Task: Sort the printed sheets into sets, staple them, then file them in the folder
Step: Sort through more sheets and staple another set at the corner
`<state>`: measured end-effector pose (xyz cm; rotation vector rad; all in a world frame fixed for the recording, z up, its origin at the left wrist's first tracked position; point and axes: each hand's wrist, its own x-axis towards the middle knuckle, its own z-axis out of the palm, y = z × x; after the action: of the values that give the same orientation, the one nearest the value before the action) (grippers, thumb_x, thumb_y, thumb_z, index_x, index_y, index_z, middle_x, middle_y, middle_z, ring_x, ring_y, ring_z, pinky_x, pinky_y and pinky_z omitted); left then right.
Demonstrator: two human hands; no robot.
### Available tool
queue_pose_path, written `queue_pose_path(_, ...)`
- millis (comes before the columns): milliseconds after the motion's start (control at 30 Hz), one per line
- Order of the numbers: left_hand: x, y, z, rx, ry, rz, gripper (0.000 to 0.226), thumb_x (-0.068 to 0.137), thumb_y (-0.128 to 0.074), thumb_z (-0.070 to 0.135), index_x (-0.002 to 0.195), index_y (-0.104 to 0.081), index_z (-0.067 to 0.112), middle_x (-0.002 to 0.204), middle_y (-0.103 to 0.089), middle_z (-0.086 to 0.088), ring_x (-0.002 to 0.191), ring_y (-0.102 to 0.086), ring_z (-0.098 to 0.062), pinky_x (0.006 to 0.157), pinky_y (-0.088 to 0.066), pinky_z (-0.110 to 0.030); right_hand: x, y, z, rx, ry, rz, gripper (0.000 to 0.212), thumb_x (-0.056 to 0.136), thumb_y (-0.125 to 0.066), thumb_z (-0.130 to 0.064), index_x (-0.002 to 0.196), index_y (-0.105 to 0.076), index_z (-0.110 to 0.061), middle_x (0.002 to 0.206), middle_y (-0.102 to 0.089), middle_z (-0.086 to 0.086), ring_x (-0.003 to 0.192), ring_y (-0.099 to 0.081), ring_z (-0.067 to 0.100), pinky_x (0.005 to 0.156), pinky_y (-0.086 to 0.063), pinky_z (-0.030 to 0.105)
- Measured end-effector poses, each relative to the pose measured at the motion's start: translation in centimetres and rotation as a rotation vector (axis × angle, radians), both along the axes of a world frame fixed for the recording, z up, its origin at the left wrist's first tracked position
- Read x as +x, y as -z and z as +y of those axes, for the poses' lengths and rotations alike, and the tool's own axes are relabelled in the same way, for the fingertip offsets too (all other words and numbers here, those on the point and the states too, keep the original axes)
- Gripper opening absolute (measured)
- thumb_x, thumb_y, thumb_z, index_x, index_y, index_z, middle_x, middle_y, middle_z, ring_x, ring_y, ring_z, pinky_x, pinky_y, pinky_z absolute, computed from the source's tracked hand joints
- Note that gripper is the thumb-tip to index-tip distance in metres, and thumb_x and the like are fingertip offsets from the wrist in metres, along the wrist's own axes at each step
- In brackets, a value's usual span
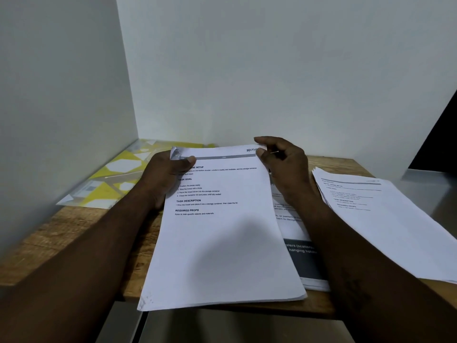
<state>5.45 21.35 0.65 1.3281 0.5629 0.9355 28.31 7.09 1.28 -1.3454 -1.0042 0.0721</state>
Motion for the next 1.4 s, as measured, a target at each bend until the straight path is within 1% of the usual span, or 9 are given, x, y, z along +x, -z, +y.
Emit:
queue_pose_path(133,-0.1,-0.3,-0.4,-0.022,0.013,-0.014,0.052,0.076,-0.08,0.02,0.117,-0.061,-0.004,0.109,-0.066,-0.02,0.099,-0.068,-0.033,0.111,-0.047,-0.059,0.0,0.0,-0.1,-0.021,0.038,-0.025,0.023,0.092,-0.079,-0.014,0.111,-0.082,-0.025,0.068,-0.057,-0.022,0.068,-0.05,0.012,0.072,-0.045,0.029)
queue_pose_path(300,0.0,-0.2,-0.5,-0.023,0.027,0.005,0.022,0.094,-0.07,0.003,0.113,-0.064,-0.006,0.104,-0.074,-0.023,0.086,-0.075,-0.035,0.096,-0.056,-0.057,0.1,0.0,0.0,-0.017,0.038,0.021,0.024,0.091,-0.081,-0.012,0.112,-0.083,-0.023,0.07,-0.063,-0.021,0.069,-0.054,0.006,0.074,-0.047,0.026)
queue_pose_path(433,0.0,-0.1,-0.3,-0.013,0.026,-0.005,0.041,0.083,-0.082,0.008,0.116,-0.061,-0.004,0.114,-0.071,-0.024,0.094,-0.073,-0.035,0.096,-0.058,-0.053,0.1,0.0,0.1,-0.019,0.04,0.035,0.023,0.091,-0.081,-0.014,0.111,-0.083,-0.025,0.071,-0.066,-0.02,0.072,-0.057,0.005,0.077,-0.049,0.026)
queue_pose_path(600,0.1,0.0,-0.3,0.019,0.013,0.015,0.02,0.09,-0.074,-0.001,0.107,-0.064,-0.005,0.101,-0.073,-0.023,0.083,-0.076,-0.033,0.076,-0.063,-0.042,-0.1,-0.1,-0.1,-0.006,0.023,0.086,0.014,0.096,-0.075,-0.018,0.108,-0.084,-0.021,0.09,-0.079,-0.009,0.081,-0.066,0.007,0.08,-0.056,0.034)
queue_pose_path(800,0.1,0.0,-0.5,0.014,0.02,0.001,0.031,0.09,-0.071,-0.005,0.118,-0.061,-0.015,0.102,-0.072,-0.024,0.084,-0.075,-0.034,0.072,-0.063,-0.038,-0.3,-0.4,-0.2,0.011,-0.106,0.343,0.007,0.099,-0.071,-0.011,0.105,-0.075,-0.011,0.073,-0.068,0.0,0.069,-0.053,0.021,0.061,-0.045,0.028)
queue_pose_path(1000,0.1,-0.3,-0.7,0.022,0.009,0.0,0.014,0.092,-0.069,-0.006,0.102,-0.061,-0.001,0.09,-0.073,-0.016,0.073,-0.076,-0.026,0.066,-0.062,-0.033,-0.7,-1.0,-0.5,0.005,-0.209,0.527,0.004,0.1,-0.068,-0.006,0.103,-0.07,-0.004,0.071,-0.066,0.001,0.049,-0.053,0.007,0.041,-0.039,0.018)
queue_pose_path(1100,-0.1,-0.2,-0.6,0.01,0.025,0.011,0.01,0.091,-0.073,0.001,0.097,-0.066,0.001,0.09,-0.077,-0.014,0.077,-0.076,-0.028,0.071,-0.063,-0.038,-0.8,-0.9,-0.4,0.022,-0.223,0.574,0.002,0.098,-0.07,-0.006,0.099,-0.071,-0.007,0.079,-0.07,0.004,0.057,-0.059,0.01,0.044,-0.043,0.02)
queue_pose_path(1233,-0.4,-0.5,-1.1,0.015,0.068,0.027,0.055,0.078,-0.09,0.014,0.113,-0.059,-0.015,0.105,-0.069,-0.021,0.09,-0.074,-0.033,0.089,-0.062,-0.052,-1.0,-0.7,0.0,0.072,-0.234,0.636,0.004,0.096,-0.073,-0.005,0.095,-0.073,-0.009,0.087,-0.075,0.006,0.076,-0.068,0.018,0.067,-0.058,0.03)
queue_pose_path(1400,-0.1,-0.4,-1.2,0.027,0.009,0.013,0.015,0.088,-0.075,-0.005,0.096,-0.063,-0.001,0.091,-0.073,-0.017,0.074,-0.076,-0.026,0.065,-0.062,-0.034,-0.8,-0.8,0.0,0.068,-0.279,0.682,0.005,0.094,-0.076,-0.011,0.099,-0.075,-0.009,0.093,-0.077,0.008,0.083,-0.07,0.021,0.082,-0.057,0.038)
